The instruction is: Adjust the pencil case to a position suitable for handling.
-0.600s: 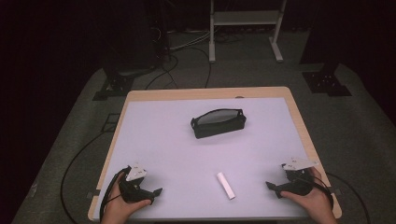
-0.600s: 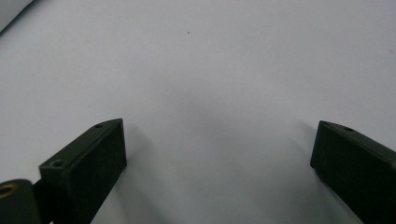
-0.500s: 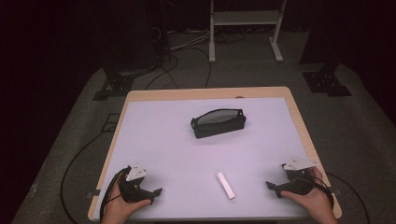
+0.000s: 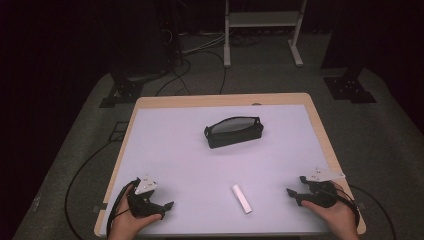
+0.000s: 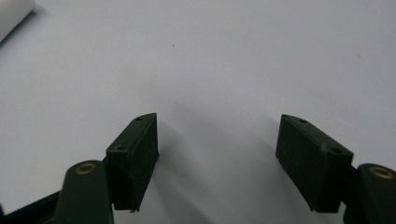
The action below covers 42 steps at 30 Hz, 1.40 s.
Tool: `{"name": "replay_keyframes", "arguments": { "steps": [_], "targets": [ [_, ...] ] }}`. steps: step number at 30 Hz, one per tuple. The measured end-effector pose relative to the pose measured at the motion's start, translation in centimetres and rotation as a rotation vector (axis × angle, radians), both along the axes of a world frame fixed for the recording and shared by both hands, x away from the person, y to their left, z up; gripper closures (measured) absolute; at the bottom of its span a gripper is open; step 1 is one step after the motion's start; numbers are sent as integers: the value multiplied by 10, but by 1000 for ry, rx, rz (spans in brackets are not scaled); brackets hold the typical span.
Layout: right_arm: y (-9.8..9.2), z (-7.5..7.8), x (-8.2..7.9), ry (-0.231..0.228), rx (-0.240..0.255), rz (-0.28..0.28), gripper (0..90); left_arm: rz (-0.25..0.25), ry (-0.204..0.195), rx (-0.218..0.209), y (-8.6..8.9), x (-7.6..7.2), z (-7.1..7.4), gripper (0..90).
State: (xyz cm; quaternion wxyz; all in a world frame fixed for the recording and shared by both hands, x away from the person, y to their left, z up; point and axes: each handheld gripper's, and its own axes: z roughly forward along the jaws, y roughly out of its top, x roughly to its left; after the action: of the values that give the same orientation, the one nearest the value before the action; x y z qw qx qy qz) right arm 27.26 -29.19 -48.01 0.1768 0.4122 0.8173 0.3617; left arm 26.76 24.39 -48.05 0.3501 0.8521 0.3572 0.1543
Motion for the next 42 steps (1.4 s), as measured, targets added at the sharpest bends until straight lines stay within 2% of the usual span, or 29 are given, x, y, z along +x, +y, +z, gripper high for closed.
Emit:
{"name": "replay_keyframes", "arguments": {
  "steps": [7, 17, 27, 42],
  "targets": [
    [1, 7, 6, -12, 31, 7, 305, 0, 0, -1, 0, 0, 0, 0],
    [5, 19, 15, -39, 43, 35, 304, 0, 0, 0, 0, 0, 0, 0],
    [7, 31, 25, -68, 79, 64, 311, 0, 1, 0, 0, 0, 0, 0],
    [16, 46, 42, -104, 84, 99, 320, 0, 1, -1, 0, 0, 0, 0]
  ]
}}
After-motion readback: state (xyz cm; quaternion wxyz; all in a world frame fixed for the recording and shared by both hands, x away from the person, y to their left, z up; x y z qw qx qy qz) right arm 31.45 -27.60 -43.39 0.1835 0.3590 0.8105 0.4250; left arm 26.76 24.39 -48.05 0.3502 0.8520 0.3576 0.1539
